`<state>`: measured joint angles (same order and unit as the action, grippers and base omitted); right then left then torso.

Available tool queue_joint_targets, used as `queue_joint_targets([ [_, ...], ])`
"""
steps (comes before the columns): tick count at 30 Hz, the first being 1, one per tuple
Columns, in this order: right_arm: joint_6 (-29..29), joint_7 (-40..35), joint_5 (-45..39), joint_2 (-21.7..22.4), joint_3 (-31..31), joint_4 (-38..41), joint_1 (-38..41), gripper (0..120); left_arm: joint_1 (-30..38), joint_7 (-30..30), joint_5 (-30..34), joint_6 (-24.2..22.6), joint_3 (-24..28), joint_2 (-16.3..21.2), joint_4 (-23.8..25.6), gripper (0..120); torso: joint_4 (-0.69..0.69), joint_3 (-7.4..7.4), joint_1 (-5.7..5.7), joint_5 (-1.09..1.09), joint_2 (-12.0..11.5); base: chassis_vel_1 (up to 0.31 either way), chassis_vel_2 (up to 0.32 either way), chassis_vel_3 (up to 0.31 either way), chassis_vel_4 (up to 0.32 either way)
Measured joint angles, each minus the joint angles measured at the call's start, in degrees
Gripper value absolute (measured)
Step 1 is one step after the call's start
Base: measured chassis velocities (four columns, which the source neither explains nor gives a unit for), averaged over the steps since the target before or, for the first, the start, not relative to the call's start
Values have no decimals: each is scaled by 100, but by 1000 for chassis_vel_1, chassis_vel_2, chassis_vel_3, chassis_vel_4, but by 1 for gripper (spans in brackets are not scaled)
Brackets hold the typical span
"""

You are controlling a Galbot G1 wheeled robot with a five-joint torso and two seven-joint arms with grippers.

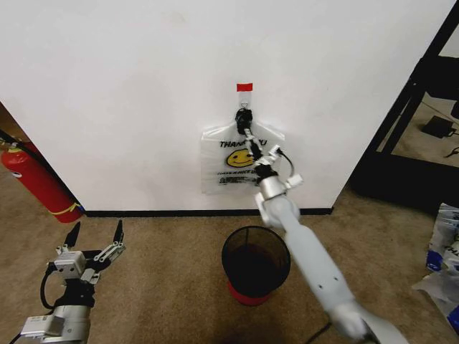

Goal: Pick up the garbage bag from the wall and place it over the trash bin.

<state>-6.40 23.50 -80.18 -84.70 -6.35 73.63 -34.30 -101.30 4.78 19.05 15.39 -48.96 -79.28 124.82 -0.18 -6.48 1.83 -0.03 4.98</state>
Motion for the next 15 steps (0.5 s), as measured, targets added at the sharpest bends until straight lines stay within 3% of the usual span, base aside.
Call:
queue_joint_targets([
  [15,96,567,230,-20,-260,-384,-112,100,-36,-60,-97,36,54,-109,24,100,0,1,-1,3,0,0,0,0,0],
])
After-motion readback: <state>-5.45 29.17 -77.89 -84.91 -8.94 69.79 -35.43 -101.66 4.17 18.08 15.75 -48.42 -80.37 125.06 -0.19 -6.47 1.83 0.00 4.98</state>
